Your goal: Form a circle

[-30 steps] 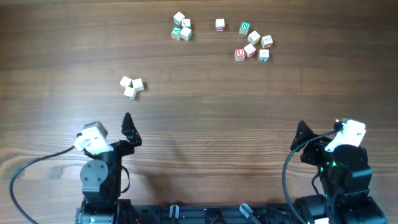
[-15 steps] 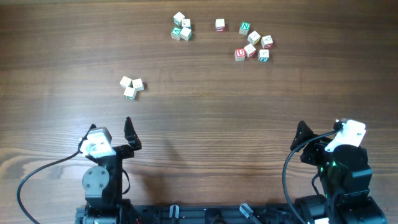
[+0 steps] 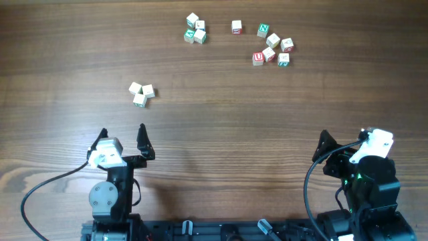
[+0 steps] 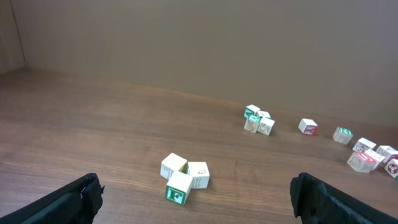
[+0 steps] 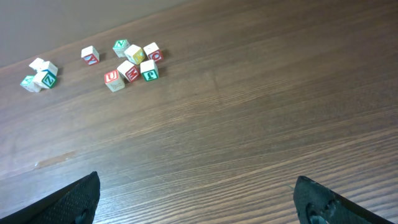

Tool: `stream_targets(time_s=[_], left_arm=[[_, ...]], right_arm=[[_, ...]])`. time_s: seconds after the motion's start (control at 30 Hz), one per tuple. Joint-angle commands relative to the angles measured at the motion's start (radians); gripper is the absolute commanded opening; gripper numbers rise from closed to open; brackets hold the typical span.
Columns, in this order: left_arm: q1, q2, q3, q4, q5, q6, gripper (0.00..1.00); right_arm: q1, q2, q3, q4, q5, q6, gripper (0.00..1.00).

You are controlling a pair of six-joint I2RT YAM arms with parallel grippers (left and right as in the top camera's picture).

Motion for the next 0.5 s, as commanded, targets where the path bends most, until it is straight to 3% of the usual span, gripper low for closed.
stream_targets(time_s=[0.0, 0.47], left_arm=[[0.009, -0.011, -0.014, -0.013, 0.006, 0.024, 1.0], [0.009, -0.011, -0.014, -0.011, 0.013, 0.023, 1.0]], right_arm=[[0.001, 0.003, -0.002, 0.002, -0.006, -0.01, 1.0], [0.001, 0.003, -0.002, 0.002, -0.006, -0.01, 1.0]])
